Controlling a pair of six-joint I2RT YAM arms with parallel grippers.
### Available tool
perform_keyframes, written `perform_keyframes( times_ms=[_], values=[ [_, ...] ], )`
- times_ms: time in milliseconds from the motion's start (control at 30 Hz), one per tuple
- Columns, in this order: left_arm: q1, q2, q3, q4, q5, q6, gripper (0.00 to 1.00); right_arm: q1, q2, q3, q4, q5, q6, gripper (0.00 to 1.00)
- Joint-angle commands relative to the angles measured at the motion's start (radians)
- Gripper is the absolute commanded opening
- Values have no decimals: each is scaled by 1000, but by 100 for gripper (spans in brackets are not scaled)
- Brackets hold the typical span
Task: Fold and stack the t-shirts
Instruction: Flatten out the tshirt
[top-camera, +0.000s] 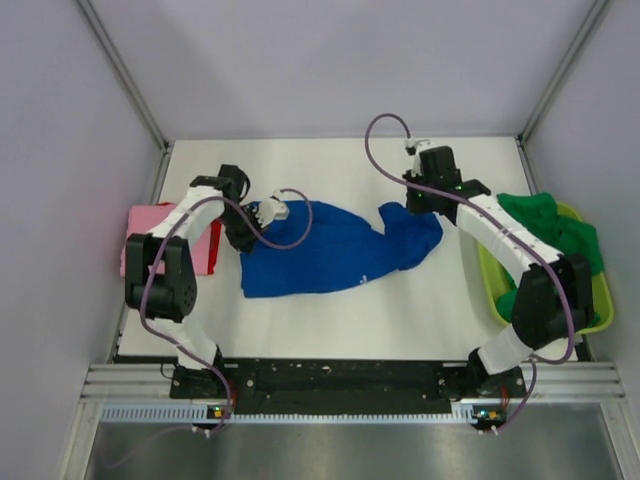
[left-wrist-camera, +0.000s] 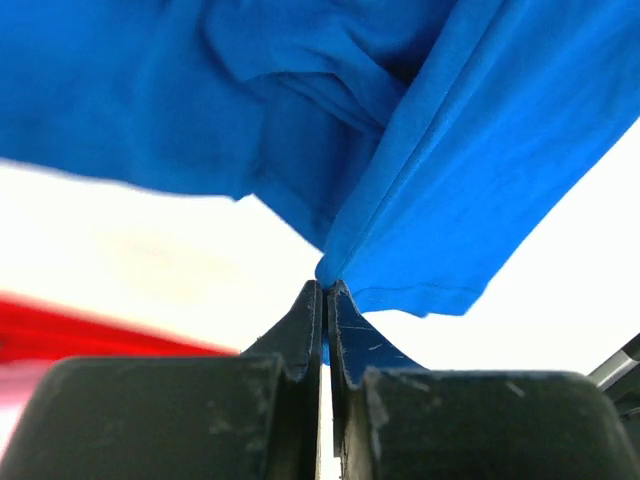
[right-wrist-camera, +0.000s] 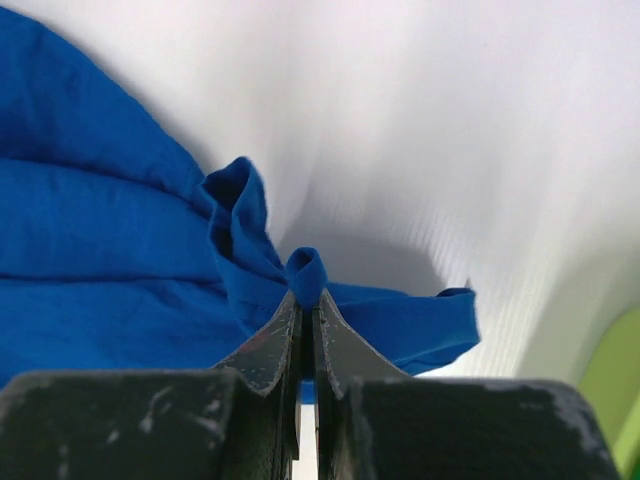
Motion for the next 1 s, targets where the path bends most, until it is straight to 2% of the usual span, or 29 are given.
perform_keyframes(
  times_ms=[0, 200, 367, 467, 600, 733, 867, 967],
  values=[
    [10, -224, 120, -37, -86, -96, 0, 5, -211, 79, -29, 56, -8, 0],
    [10, -431, 228, -77, -253, -176, 0, 5, -493, 119, -101, 81, -37, 0],
    [10, -632, 312, -24, -458, -208, 0, 3, -679, 212, -164, 4, -58, 0],
    [10, -715, 392, -31, -511, -208, 0, 3, -739, 303, -229, -66, -60, 0],
    [10, -781, 519, -86, -510, -225, 0, 5, -774, 406, -303, -155, -46, 0],
    [10, -783, 581, -93, -531, -230, 0, 3, -768, 454, -325, -200, -26, 0],
    [10, -733, 558, -19, -558, -220, 0, 5, -684, 477, -305, -90, -43, 0],
    [10, -668, 515, 102, -606, -214, 0, 5, -576, 489, -236, 2, -77, 0]
  ],
)
